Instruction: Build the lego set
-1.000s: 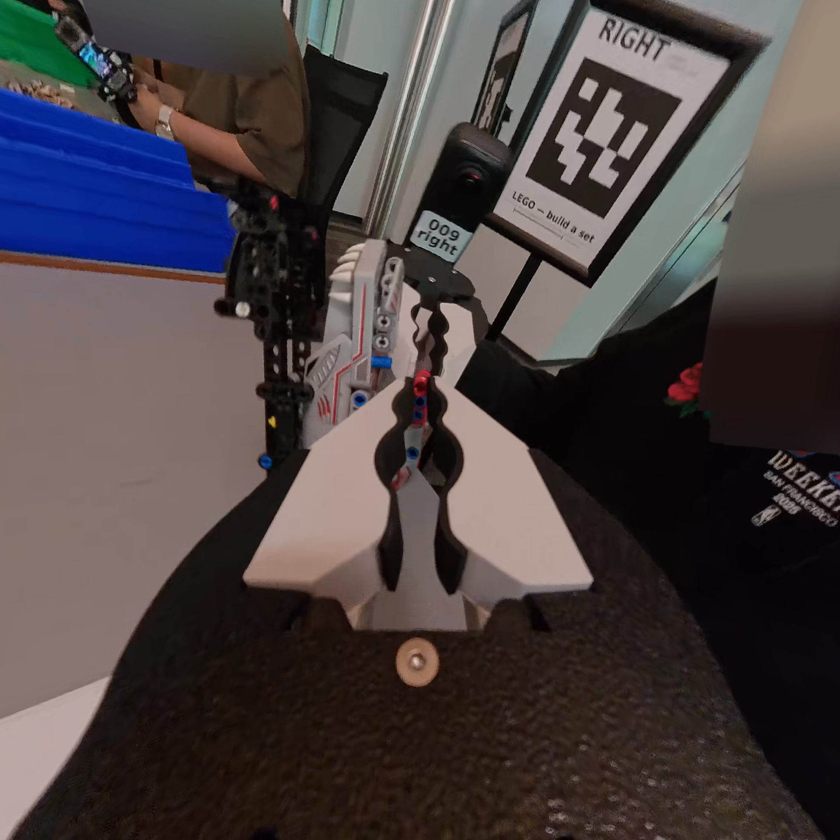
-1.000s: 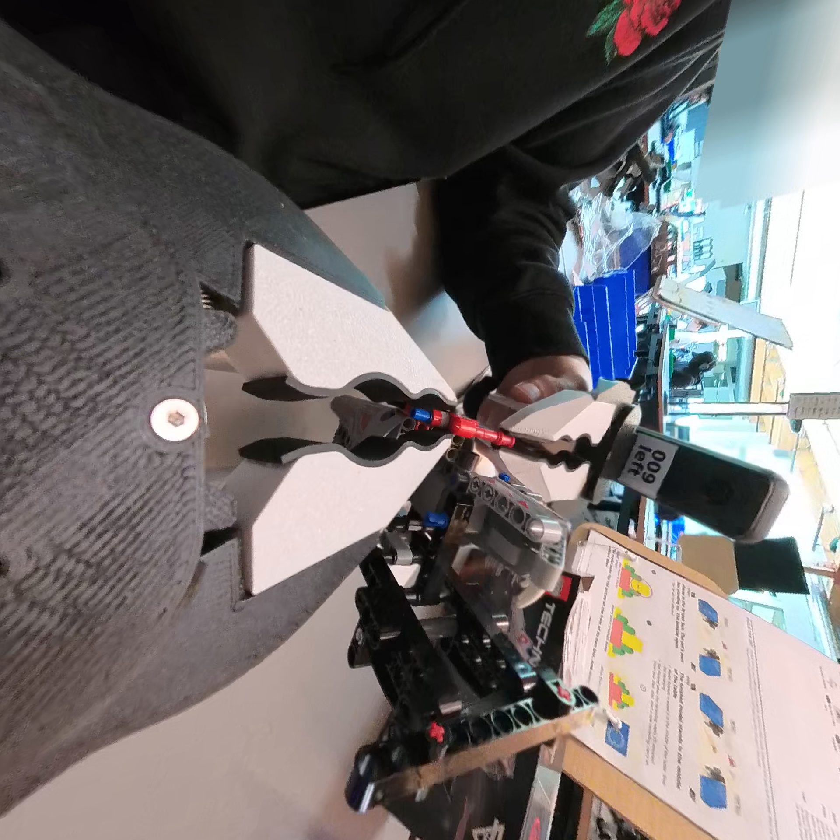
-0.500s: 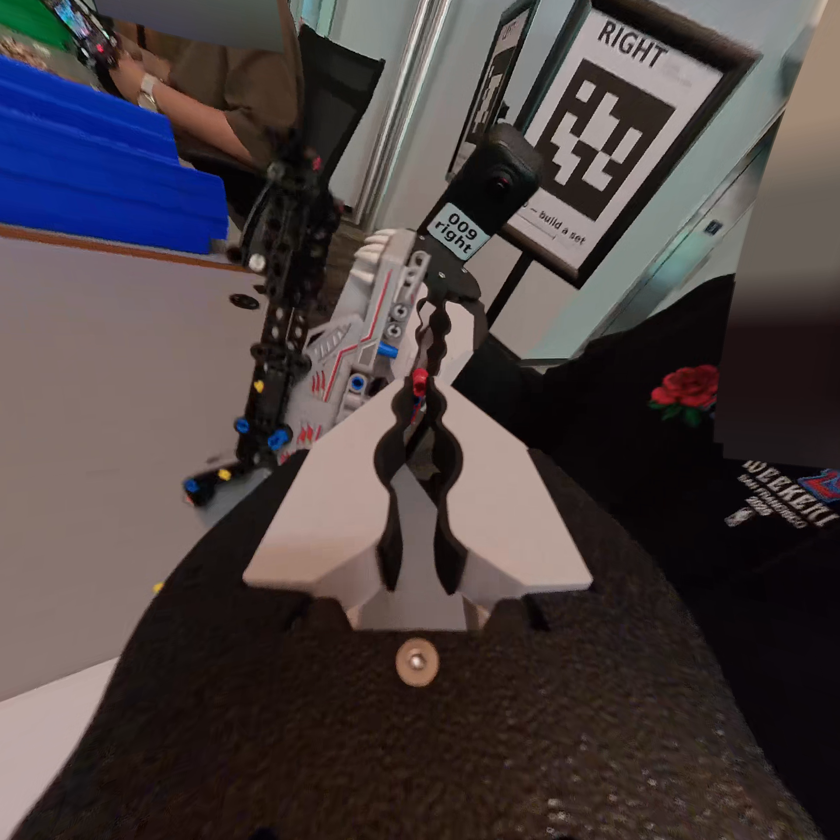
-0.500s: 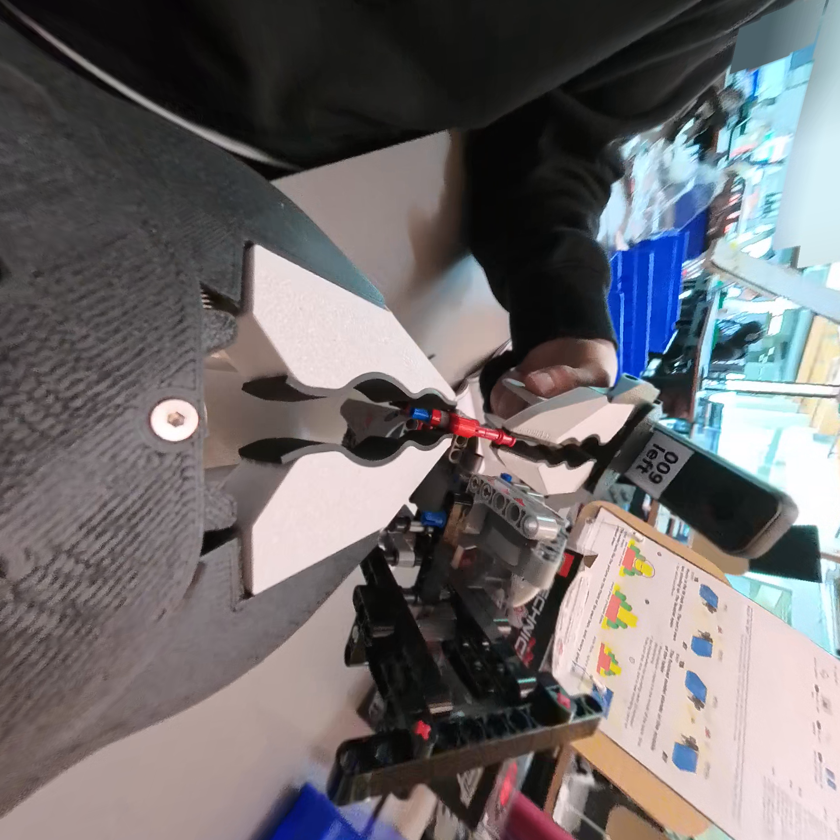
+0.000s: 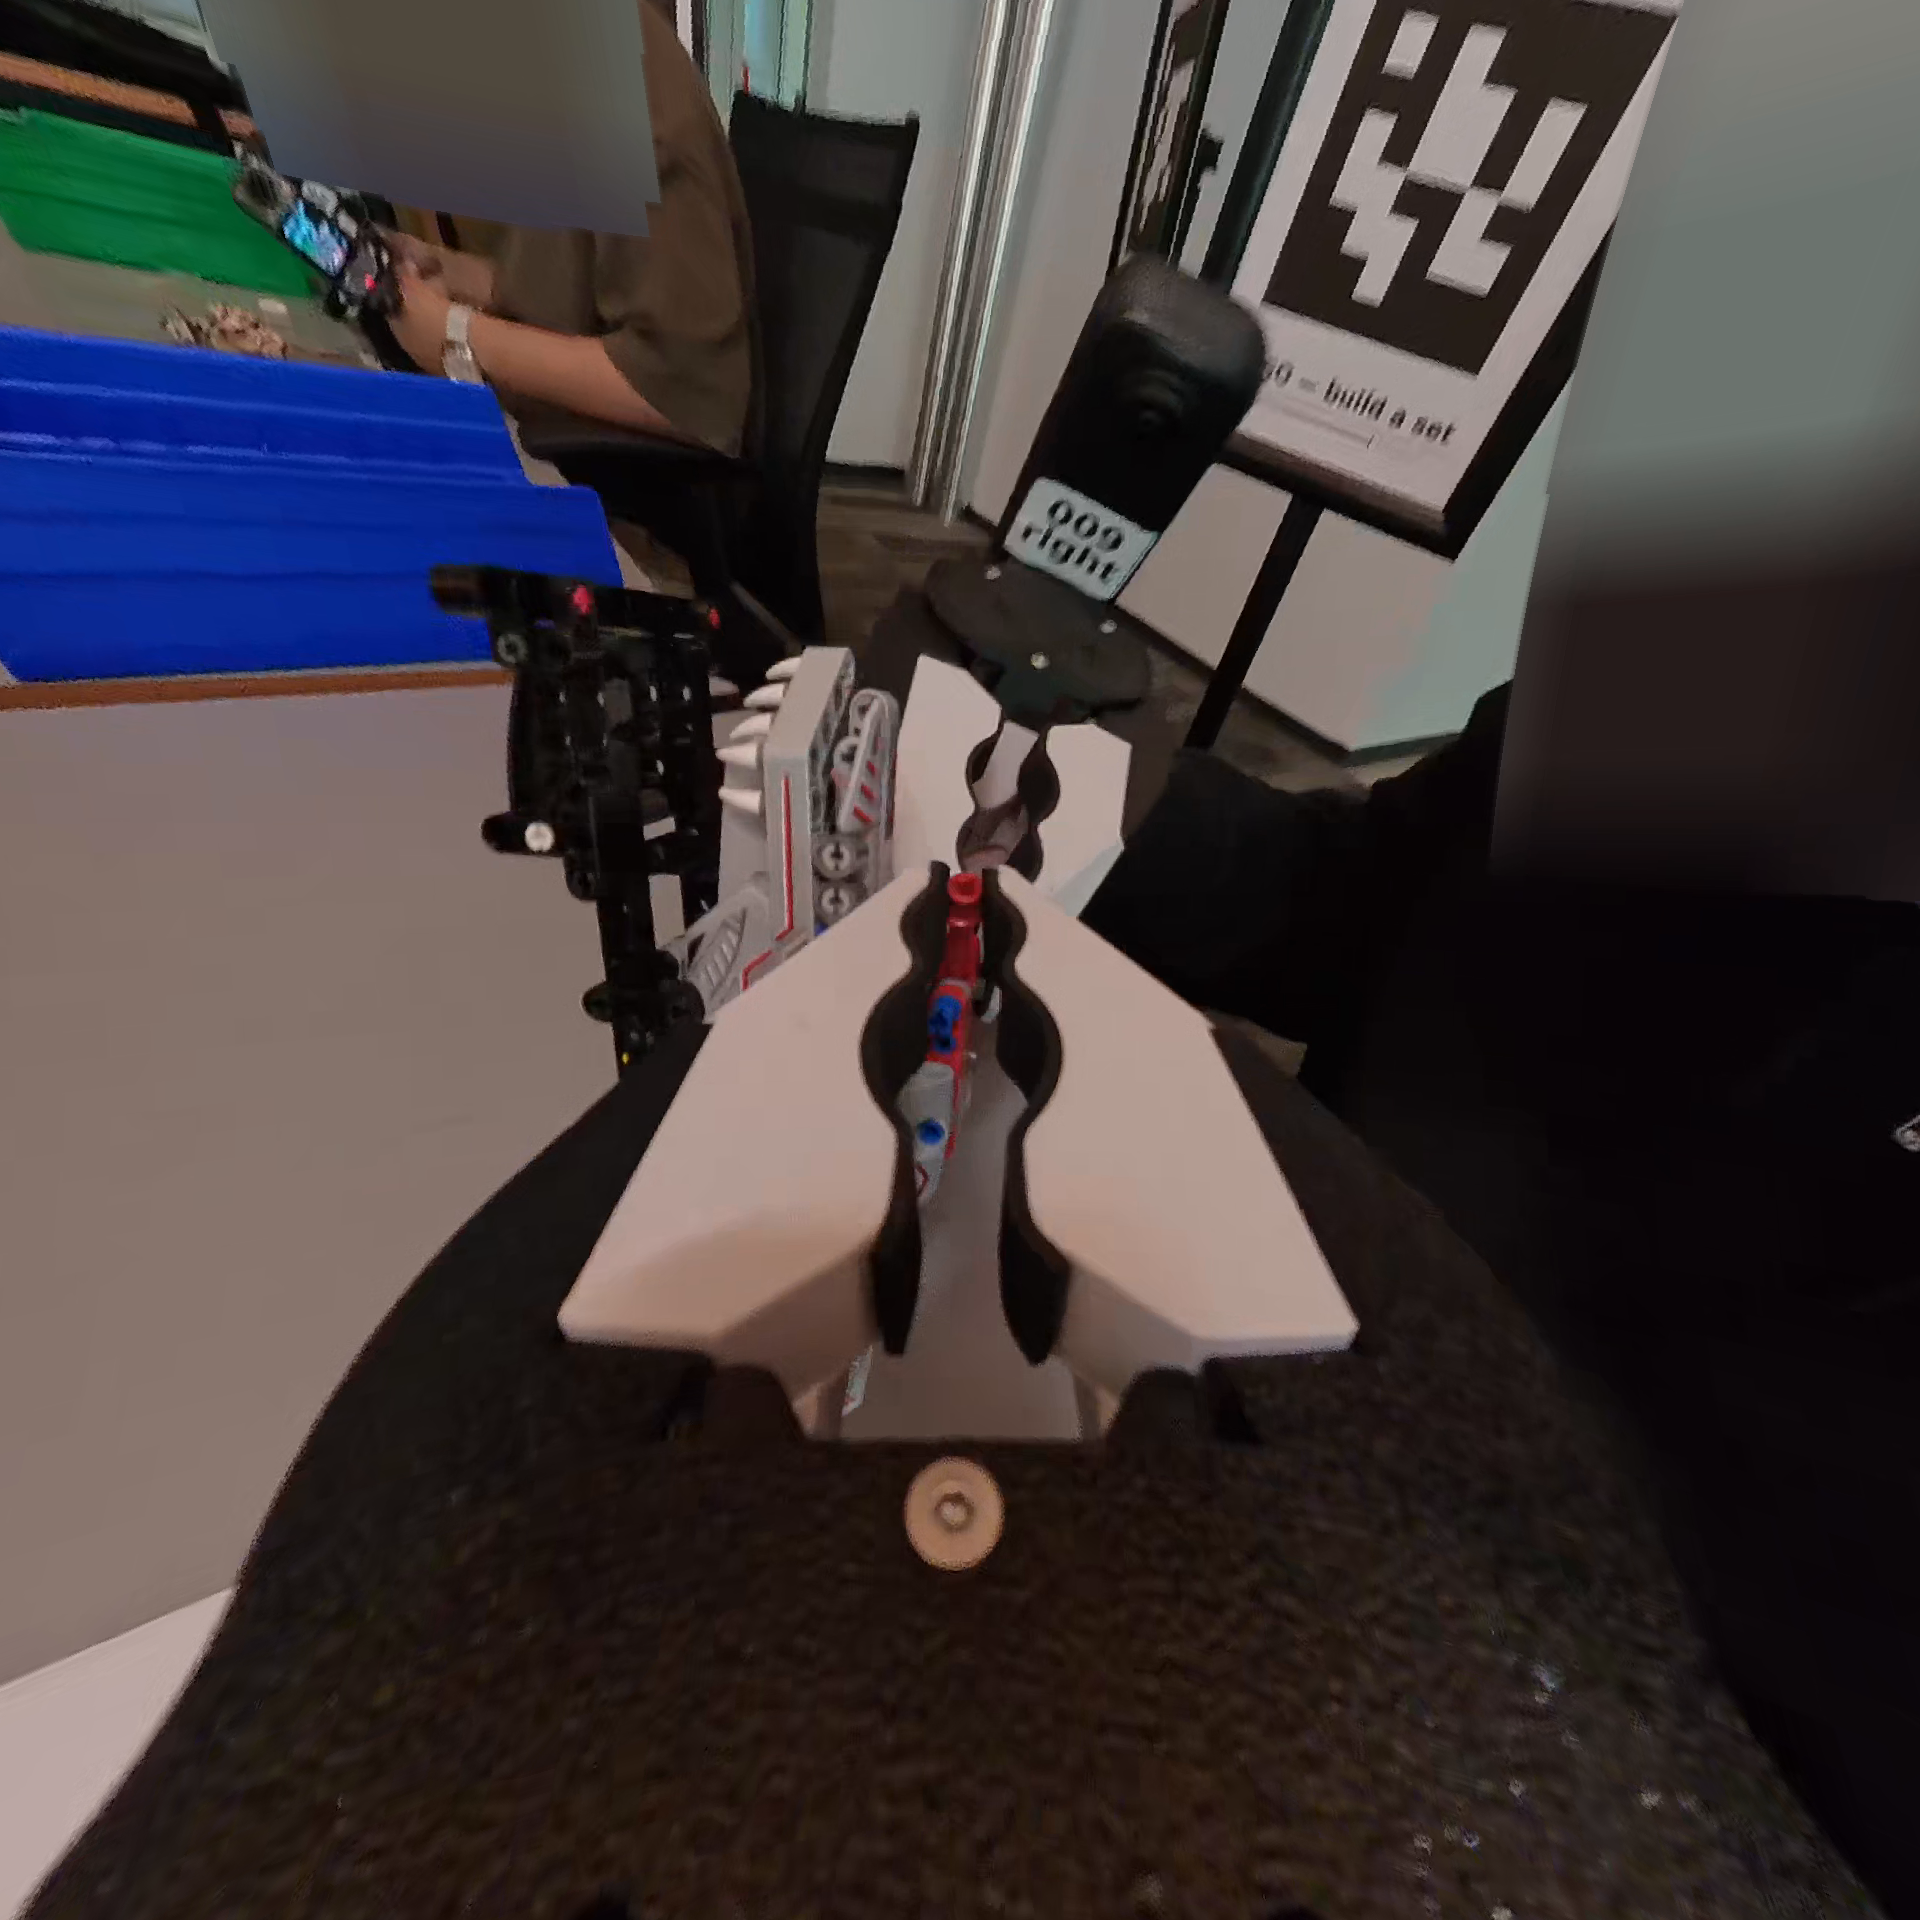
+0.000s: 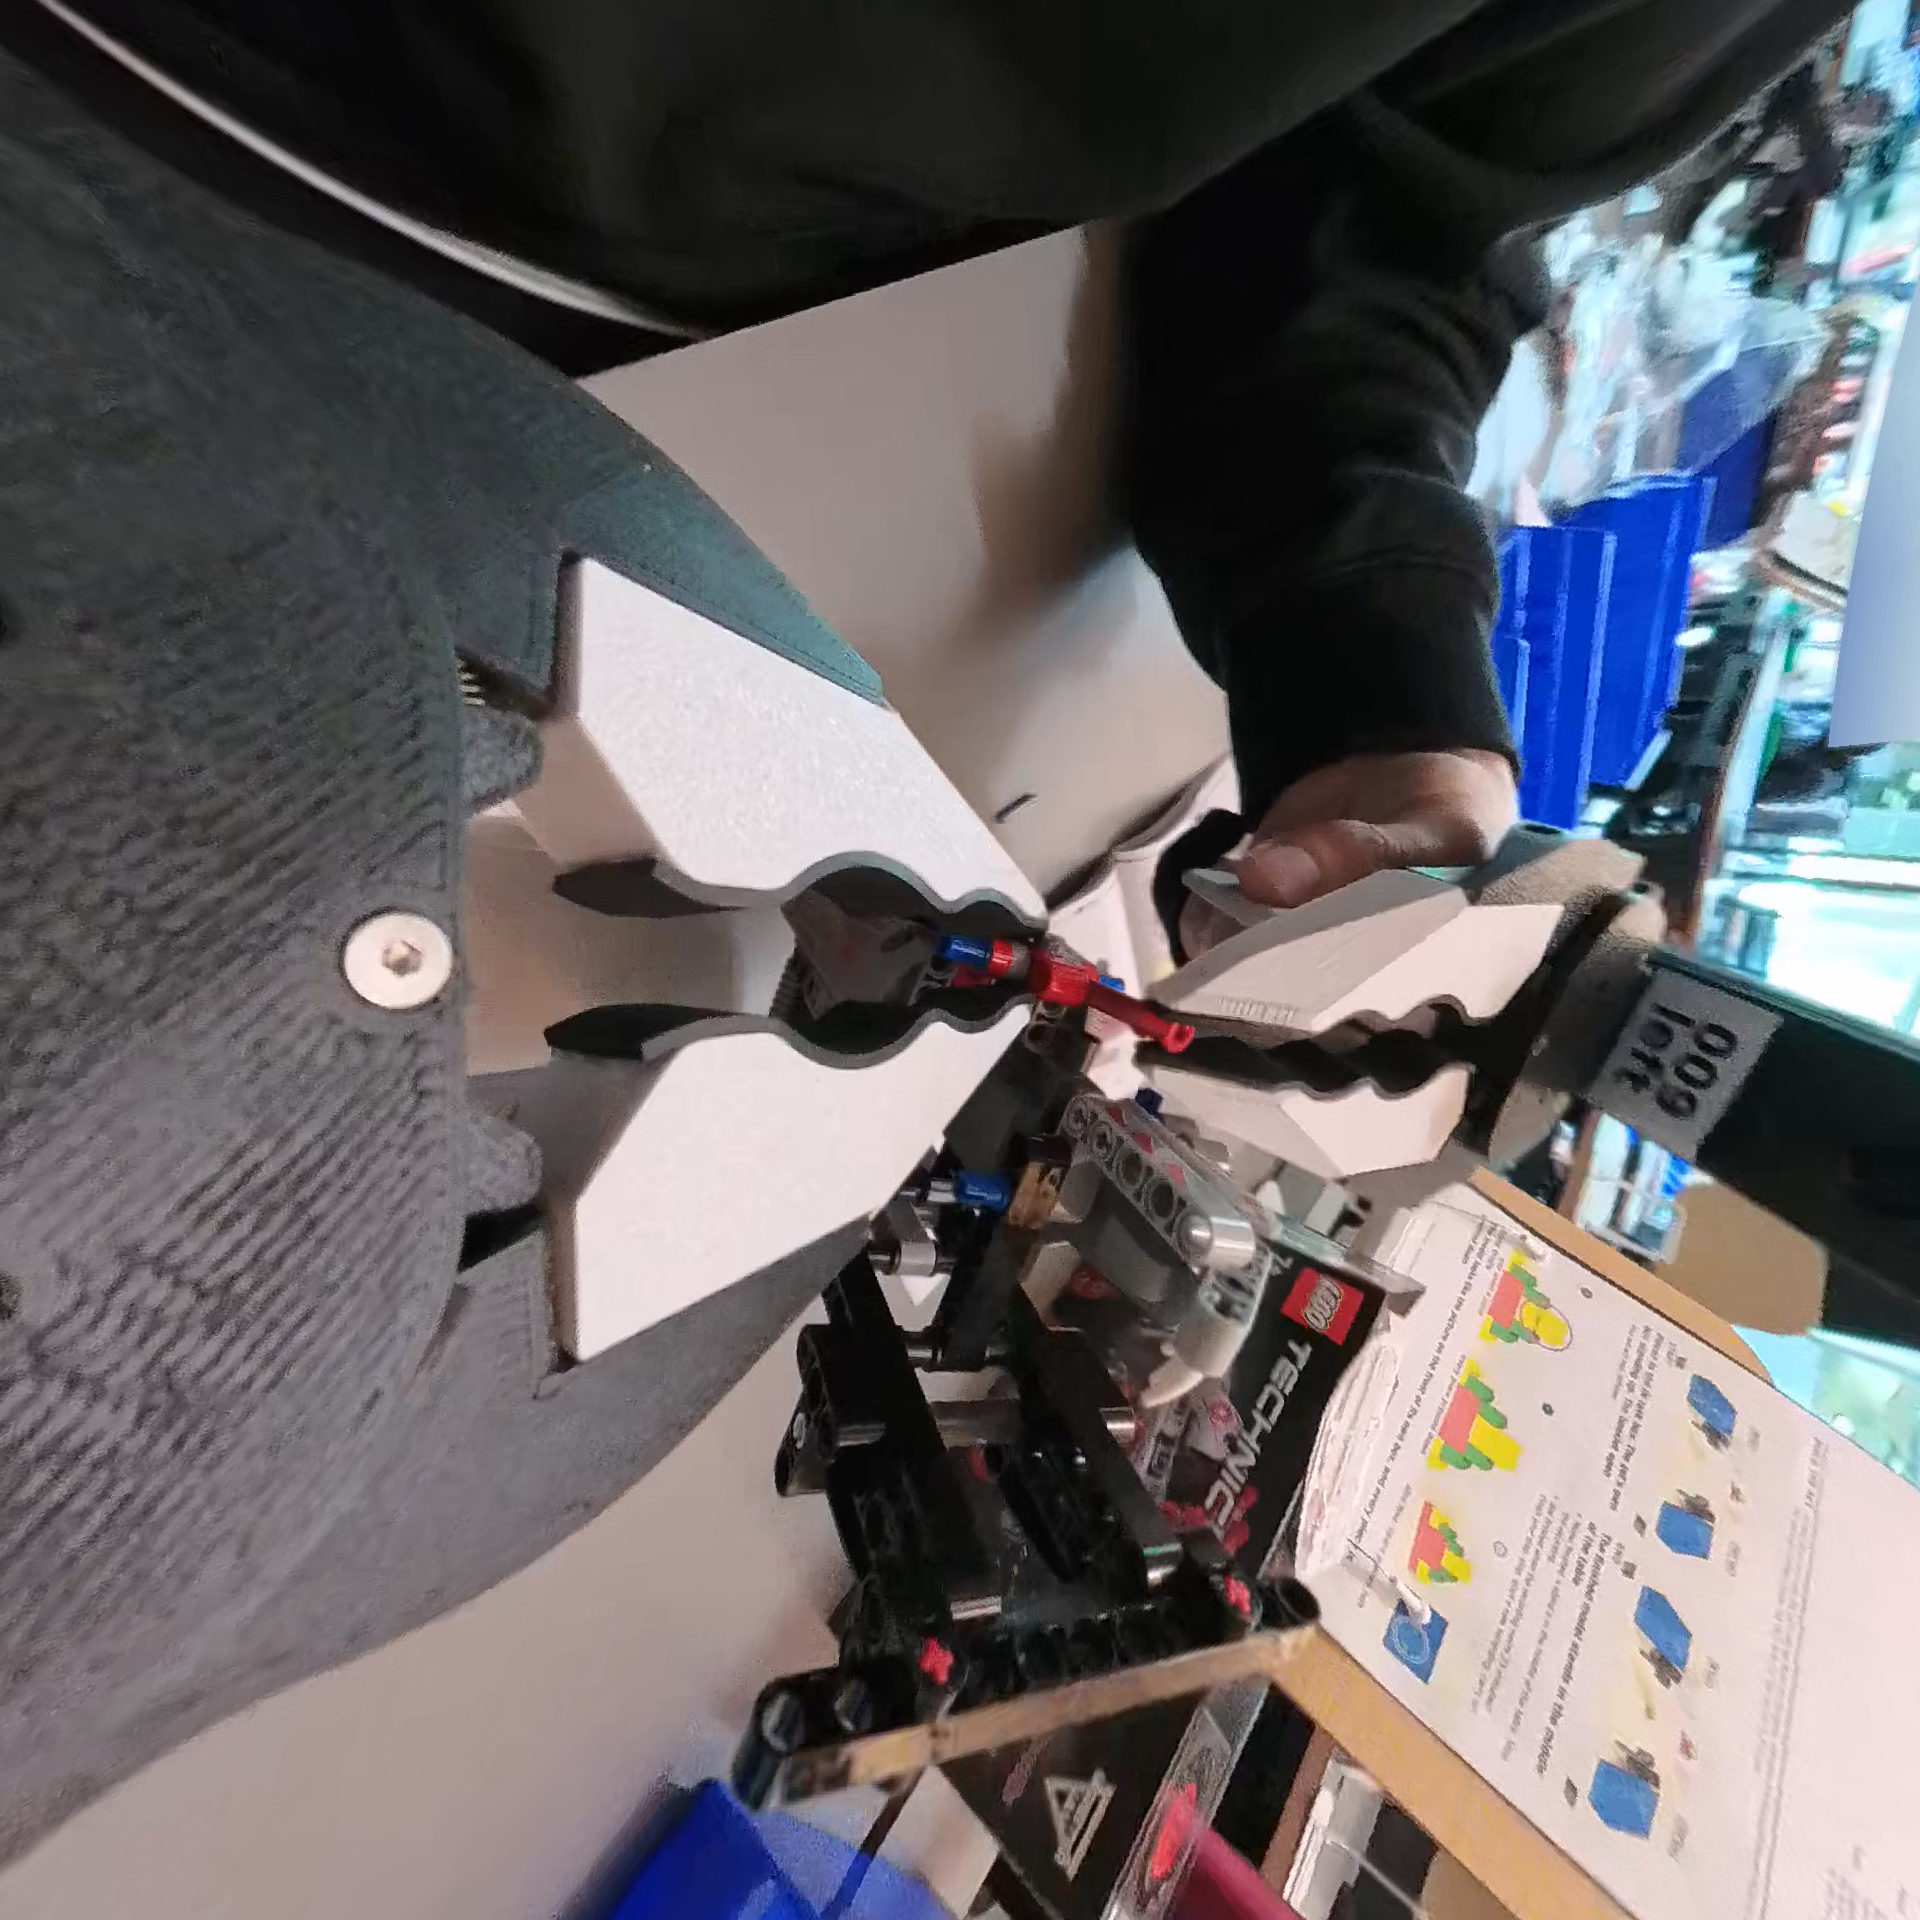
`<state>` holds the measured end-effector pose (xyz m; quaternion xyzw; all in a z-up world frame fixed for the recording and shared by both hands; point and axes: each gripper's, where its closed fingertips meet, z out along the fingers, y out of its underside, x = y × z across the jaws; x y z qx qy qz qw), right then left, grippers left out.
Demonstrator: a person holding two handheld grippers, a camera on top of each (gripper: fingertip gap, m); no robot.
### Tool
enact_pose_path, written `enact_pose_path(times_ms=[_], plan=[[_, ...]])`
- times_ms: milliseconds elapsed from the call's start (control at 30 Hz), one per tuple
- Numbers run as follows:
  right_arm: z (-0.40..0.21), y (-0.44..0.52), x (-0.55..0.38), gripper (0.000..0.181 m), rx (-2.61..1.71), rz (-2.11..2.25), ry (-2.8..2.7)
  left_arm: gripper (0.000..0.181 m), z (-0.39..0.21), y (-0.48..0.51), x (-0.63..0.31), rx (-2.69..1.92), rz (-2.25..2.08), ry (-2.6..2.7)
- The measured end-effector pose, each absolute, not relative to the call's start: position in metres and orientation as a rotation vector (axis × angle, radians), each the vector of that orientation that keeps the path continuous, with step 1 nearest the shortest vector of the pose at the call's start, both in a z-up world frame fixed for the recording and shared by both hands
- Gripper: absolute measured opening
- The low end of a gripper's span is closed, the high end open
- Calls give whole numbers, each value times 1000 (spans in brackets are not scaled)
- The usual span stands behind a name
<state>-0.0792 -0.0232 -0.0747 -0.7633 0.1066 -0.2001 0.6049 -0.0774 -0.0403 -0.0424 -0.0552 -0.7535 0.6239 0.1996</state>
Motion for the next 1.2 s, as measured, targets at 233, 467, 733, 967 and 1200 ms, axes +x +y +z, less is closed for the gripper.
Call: enact_pose_path(times_ms=[233,467,733,967,1200], plan=[[-58,-35,-72,7,-1523,-344,333,4,-33,-42,-70,-75,1826,-1886],[-52,-40,-71,7,-1459,-320,346,3,-35,-39,-70,-95,1819,-1858],[-60,-36,-70,7,-1487,-308,344,4,-33,-46,-64,-46,1887,-1887],[-53,-36,-73,7,-1430,-284,334,3,-26,-43,-63,-7,1874,-1807],[-42,-40,-80,7,-1361,-264,288,4,-23,-44,-71,-19,1846,-1790]])
